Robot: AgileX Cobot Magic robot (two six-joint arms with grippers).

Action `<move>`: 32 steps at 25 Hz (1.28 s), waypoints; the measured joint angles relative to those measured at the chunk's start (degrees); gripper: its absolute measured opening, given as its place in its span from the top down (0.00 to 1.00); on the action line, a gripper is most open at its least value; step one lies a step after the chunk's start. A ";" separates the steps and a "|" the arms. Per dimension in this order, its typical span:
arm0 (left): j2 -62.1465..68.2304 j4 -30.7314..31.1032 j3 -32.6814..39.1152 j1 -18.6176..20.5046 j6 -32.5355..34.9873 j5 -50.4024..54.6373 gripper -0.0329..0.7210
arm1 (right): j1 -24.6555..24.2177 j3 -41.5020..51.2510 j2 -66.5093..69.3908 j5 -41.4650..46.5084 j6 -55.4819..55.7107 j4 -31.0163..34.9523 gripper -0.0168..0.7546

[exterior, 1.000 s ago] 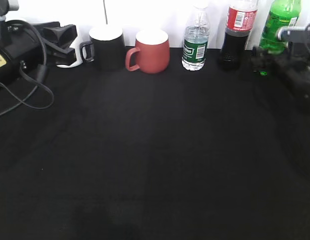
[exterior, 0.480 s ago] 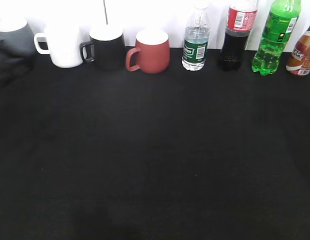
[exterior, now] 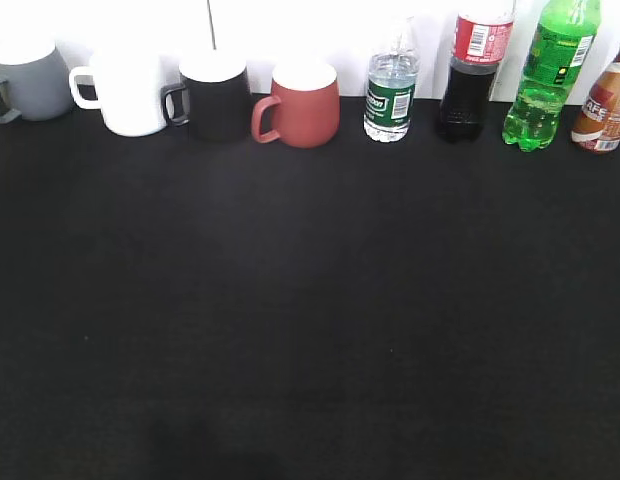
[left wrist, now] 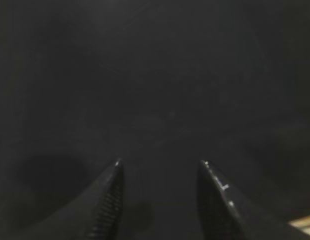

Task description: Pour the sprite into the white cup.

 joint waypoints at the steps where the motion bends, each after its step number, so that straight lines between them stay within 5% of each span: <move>1: -0.66 0.98 2.75 0.00 0.00 -0.39 0.47 | 0.00 2.21 -0.12 -0.78 0.00 -0.26 0.21; 6: -0.72 1.06 4.08 0.00 0.00 -1.29 0.47 | 0.00 6.52 -0.19 -7.49 0.00 0.10 0.21; 9: -0.72 0.54 4.08 0.00 0.00 -1.29 0.33 | 0.00 6.58 -0.19 -7.74 0.00 0.17 0.21; 13: -0.72 0.31 4.12 0.00 0.00 -1.29 0.29 | 0.00 6.58 -0.19 -7.79 0.00 0.17 0.21; 21: -0.78 0.26 4.18 0.07 0.00 -1.29 0.40 | 0.00 6.58 -0.19 -7.79 0.00 0.17 0.21; 23: -2.68 0.26 4.18 3.90 0.00 -1.29 0.45 | 0.00 6.58 -0.48 -7.79 0.00 0.17 0.21; 28: -13.36 0.26 4.18 23.04 0.00 -1.29 0.50 | -6.97 6.58 -7.92 -7.95 0.00 0.58 0.21; 32: -17.27 0.24 4.18 24.22 0.00 -1.29 0.55 | -8.96 6.58 -9.45 -7.97 0.00 0.58 0.21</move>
